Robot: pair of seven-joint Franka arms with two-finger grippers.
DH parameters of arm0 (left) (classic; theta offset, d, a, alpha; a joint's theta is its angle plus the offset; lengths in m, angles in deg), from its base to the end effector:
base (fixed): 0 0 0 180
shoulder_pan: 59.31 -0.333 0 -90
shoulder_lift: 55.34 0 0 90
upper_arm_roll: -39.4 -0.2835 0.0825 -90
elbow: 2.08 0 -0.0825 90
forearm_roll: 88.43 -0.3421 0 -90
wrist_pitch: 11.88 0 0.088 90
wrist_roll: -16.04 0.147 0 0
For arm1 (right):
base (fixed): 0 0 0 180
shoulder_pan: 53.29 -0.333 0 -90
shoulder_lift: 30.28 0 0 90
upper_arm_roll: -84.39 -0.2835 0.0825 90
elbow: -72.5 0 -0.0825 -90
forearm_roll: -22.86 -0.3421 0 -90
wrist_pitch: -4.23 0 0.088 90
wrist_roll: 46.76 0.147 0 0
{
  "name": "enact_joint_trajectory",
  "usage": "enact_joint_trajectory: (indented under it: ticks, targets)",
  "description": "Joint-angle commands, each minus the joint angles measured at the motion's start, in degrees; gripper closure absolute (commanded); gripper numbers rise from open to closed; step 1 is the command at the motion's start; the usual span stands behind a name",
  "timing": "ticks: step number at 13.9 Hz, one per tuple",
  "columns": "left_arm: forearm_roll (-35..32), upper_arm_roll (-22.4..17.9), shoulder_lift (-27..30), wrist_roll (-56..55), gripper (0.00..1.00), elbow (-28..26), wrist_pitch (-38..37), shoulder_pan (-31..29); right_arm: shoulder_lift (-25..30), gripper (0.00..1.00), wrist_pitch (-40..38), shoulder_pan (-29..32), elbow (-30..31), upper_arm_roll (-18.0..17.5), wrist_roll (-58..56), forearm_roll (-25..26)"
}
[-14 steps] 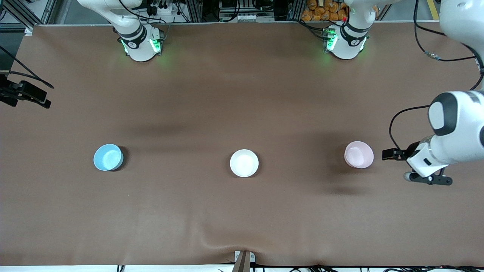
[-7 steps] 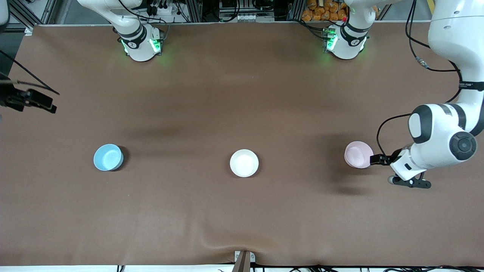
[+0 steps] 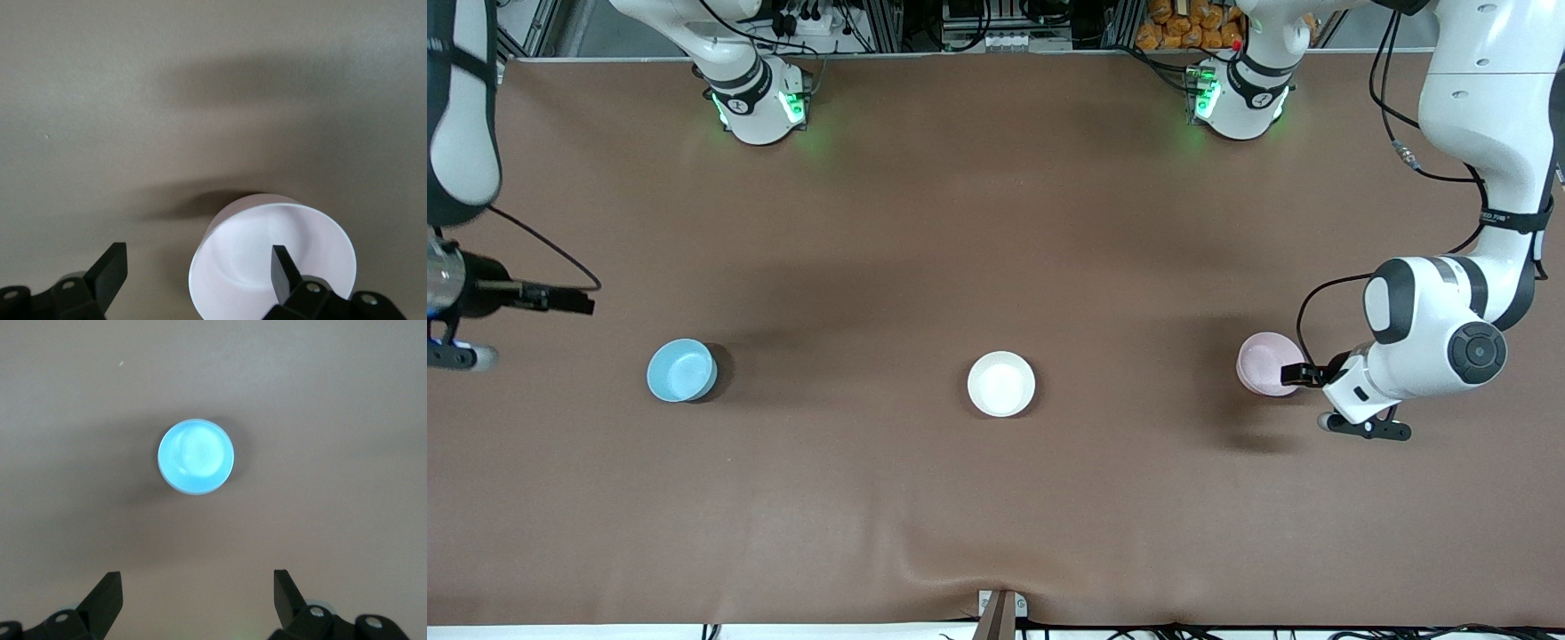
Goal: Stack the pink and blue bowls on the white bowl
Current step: 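Lower the left gripper to the pink bowl while the right gripper reaches the blue bowl, then grasp the pink bowl with the left gripper while the right gripper grasps the blue bowl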
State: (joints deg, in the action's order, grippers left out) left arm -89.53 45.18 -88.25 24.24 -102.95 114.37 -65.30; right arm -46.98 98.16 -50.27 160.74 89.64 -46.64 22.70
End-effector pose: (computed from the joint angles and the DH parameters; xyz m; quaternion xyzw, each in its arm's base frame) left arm 0.5957 0.0054 0.1933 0.9953 -0.0694 -0.0625 0.0251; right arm 0.5652 -0.0774 0.4119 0.9927 -0.0724 -0.0959 0.0051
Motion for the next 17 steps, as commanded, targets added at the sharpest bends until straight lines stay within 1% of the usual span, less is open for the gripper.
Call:
enact_joint_trajectory:
  ticks: [1, 2, 3, 4, 6, 8, 9, 11, 13, 15, 16, 17]
  targets:
    - [-0.6, 0.3, 0.3, 0.8, 0.38, -4.1, 4.4, -0.4, -3.8, 0.00, 5.2, 3.0, 0.3, -0.5, -0.5, 0.5]
    - [-0.7, 0.2, 0.3, 0.8, 0.45, -5.1, 5.6, -0.4, -5.1, 0.00, 6.4, 3.0, 0.2, -0.4, -0.5, 0.5]
    - [-0.8, 0.2, 0.5, 0.8, 0.50, -5.5, 5.6, -0.4, -6.0, 0.00, 8.4, 3.0, 0.3, -0.4, -0.5, 0.5]
    - [-0.9, 0.2, 0.7, 0.8, 0.56, -5.9, 5.6, -0.4, -7.1, 0.00, 10.6, 3.0, 0.3, -0.4, -0.5, 0.5]
    - [-0.9, 0.2, 1.2, 1.4, 0.59, -6.6, 5.5, -0.5, -9.7, 0.00, 14.1, 2.9, 0.3, -0.4, -0.5, 0.5]
    - [-0.9, 0.1, 1.5, 1.8, 0.63, -6.6, 5.2, -0.9, -11.1, 0.00, 17.7, 2.9, 1.5, -0.4, -0.5, 0.5]
    - [-1.0, 0.2, 1.5, 1.9, 0.67, -6.6, 5.1, -1.3, -11.2, 0.00, 18.9, 3.0, 2.3, -0.4, -0.5, 0.6]
    - [-0.9, 0.2, 2.2, 3.0, 0.67, -6.5, 3.9, -1.5, -12.3, 0.00, 20.8, 3.0, 2.7, -0.4, -0.5, 0.5]
    - [-0.9, 0.2, 2.7, 3.2, 0.67, -6.0, 2.4, -1.6, -14.6, 0.00, 23.4, 3.2, 2.7, -0.4, -0.4, 0.6]
    - [-0.9, 0.4, 2.8, 2.9, 0.69, -5.9, 1.9, -1.6, -16.3, 0.00, 24.1, 3.4, 3.0, -0.5, -0.4, 0.5]
    - [-0.9, 0.4, 2.8, 2.9, 0.75, -5.9, 1.9, -1.5, -16.4, 0.00, 24.1, 3.2, 4.6, -0.5, -0.4, 0.5]
    - [-0.9, 0.4, 2.8, 3.3, 0.90, -5.9, 1.9, -1.6, -16.4, 0.00, 24.2, 3.2, 5.9, -0.5, -0.4, 0.4]
